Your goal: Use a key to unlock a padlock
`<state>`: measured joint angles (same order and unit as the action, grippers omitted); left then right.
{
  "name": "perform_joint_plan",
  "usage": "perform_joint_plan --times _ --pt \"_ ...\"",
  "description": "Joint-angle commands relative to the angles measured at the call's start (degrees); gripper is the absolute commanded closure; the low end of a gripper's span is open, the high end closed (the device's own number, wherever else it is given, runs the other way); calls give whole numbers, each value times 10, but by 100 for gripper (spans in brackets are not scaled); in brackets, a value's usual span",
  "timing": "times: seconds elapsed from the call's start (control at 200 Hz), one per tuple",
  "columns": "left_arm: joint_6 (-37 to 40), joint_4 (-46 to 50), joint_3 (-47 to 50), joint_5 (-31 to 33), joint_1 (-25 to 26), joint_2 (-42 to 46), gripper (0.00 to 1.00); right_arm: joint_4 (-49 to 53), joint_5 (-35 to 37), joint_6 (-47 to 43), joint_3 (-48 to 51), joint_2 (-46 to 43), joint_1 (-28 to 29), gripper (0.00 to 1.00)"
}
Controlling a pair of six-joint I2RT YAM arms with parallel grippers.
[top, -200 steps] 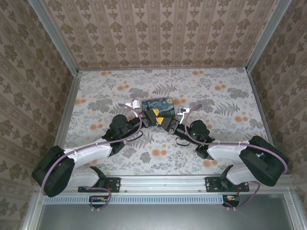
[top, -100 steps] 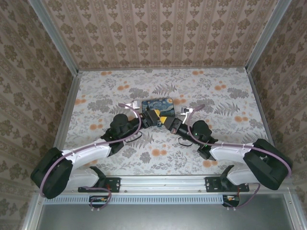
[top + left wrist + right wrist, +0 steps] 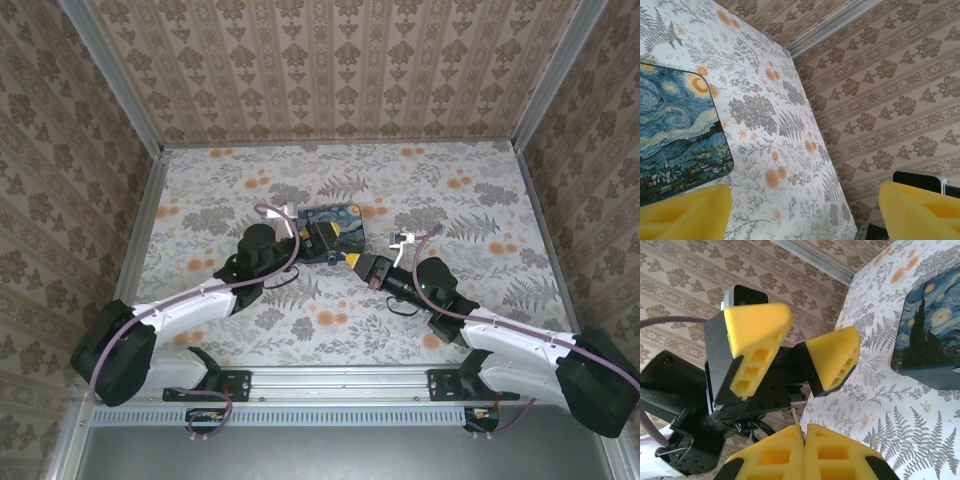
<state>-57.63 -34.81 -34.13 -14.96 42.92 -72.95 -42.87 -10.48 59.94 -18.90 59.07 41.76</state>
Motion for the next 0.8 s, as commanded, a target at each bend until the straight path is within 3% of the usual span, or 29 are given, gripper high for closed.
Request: perform_joint_plan --times 0.0,0.795 --pt "7 4 -23 -32 -9 -11 21 25 12 -12 4 -9 -3 100" --pt "-10 50 -46 -80 -33 -39 20 31 3 -20 -32 34 -10 100"
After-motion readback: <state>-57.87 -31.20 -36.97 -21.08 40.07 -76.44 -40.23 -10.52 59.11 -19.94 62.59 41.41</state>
